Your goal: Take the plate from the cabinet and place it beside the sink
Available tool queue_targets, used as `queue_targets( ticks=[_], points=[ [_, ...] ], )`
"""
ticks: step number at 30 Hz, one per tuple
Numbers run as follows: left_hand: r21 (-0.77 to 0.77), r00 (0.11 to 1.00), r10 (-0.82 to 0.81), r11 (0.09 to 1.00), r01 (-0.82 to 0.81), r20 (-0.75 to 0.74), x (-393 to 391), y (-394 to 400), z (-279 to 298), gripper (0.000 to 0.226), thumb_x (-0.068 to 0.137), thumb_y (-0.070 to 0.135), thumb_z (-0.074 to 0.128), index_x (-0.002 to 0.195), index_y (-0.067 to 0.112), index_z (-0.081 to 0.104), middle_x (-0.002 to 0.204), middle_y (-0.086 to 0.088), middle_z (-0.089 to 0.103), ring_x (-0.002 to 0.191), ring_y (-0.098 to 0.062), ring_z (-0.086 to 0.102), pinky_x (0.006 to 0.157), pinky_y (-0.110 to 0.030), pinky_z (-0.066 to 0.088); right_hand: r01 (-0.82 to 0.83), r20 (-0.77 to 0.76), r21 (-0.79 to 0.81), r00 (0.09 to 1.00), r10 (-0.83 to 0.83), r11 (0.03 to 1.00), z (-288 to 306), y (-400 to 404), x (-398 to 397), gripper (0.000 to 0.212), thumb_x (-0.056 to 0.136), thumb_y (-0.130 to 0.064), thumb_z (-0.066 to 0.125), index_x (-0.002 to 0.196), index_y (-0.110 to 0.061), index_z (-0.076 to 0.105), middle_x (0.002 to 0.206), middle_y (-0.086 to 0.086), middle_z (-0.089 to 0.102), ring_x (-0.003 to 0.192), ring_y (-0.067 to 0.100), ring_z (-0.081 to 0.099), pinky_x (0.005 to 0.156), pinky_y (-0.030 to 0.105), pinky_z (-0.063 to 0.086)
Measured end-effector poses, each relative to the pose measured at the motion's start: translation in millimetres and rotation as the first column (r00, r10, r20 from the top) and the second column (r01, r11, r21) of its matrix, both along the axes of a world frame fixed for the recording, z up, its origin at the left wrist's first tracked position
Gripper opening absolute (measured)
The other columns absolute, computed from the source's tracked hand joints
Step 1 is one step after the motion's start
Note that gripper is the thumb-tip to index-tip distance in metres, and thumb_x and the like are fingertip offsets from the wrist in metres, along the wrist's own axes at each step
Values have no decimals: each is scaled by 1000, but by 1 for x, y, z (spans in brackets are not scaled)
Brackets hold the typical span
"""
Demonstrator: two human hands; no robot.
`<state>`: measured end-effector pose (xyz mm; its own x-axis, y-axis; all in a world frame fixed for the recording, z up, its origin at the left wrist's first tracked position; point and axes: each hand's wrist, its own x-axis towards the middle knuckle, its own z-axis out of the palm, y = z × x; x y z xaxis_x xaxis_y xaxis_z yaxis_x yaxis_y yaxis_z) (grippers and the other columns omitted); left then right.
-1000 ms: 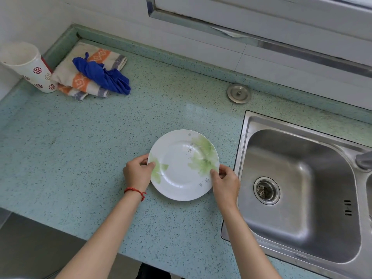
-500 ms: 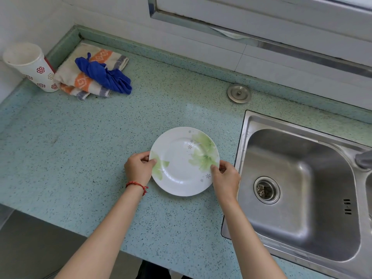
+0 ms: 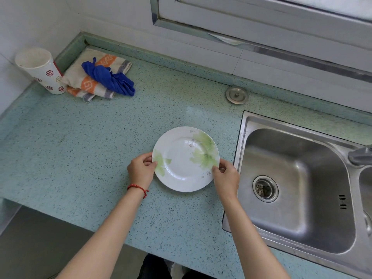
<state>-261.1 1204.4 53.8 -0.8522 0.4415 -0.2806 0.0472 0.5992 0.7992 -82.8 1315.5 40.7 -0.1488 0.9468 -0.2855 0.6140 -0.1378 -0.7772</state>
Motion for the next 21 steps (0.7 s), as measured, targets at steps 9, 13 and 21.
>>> queue_targets(
  ticks=[9, 13, 21],
  points=[
    [61, 995, -76, 995, 79, -60, 11, -25, 6, 26, 81, 5, 63, 106, 2, 64, 101, -19, 69, 81, -18, 58, 80, -25, 44, -35, 30, -8, 999, 36, 999, 17, -20, 10, 34, 85, -16, 59, 118, -8, 56, 106, 11, 64, 93, 23, 59, 83, 38, 48],
    [35, 974, -193, 980, 198, -118, 18, -36, 10, 30, 86, 15, 58, 114, 2, 60, 111, -19, 65, 97, -25, 59, 87, -30, 45, -72, 35, 12, 997, 72, 997, 24, -41, 15, 37, 89, -24, 56, 123, -12, 53, 116, 10, 62, 92, 17, 56, 82, 37, 48],
    [-204, 816, -508, 860, 467, -276, 38, -60, 14, 44, 92, 29, 47, 128, 4, 46, 135, -15, 50, 125, -28, 43, 103, -41, 37, -220, 202, 98, 959, 197, 970, 40, -82, 33, 47, 94, -34, 44, 135, -12, 37, 139, 8, 45, 125, 23, 45, 103, 42, 38]
  ],
)
